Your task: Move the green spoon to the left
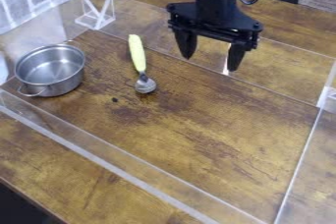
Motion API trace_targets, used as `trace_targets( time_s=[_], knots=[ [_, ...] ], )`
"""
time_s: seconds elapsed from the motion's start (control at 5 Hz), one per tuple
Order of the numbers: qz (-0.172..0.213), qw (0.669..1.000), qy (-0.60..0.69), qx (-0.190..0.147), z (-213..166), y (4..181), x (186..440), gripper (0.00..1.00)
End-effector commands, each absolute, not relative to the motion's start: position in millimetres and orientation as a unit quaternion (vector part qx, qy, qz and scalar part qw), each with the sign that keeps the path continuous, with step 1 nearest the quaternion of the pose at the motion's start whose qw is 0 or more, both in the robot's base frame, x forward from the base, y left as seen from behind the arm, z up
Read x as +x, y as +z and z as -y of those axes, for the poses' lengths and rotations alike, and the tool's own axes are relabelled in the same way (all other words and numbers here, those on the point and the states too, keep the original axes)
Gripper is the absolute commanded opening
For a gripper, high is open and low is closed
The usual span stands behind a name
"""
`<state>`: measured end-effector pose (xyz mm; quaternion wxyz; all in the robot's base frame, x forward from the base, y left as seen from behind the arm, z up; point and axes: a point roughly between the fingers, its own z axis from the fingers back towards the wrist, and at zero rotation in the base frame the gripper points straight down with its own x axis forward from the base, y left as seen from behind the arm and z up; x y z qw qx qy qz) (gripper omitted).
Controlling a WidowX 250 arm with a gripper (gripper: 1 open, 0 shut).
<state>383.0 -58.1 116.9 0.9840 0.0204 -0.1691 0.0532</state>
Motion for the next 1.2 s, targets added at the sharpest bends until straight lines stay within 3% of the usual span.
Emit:
trace_targets(
  time_s=[0.0,1.0],
  knots=[
    [0.194,0.979,0.063,0.018,49.2,130.7,392.2,1.0],
    [0.187,0.981,0.056,0.014,51.0,129.2,397.7,1.0]
  ],
)
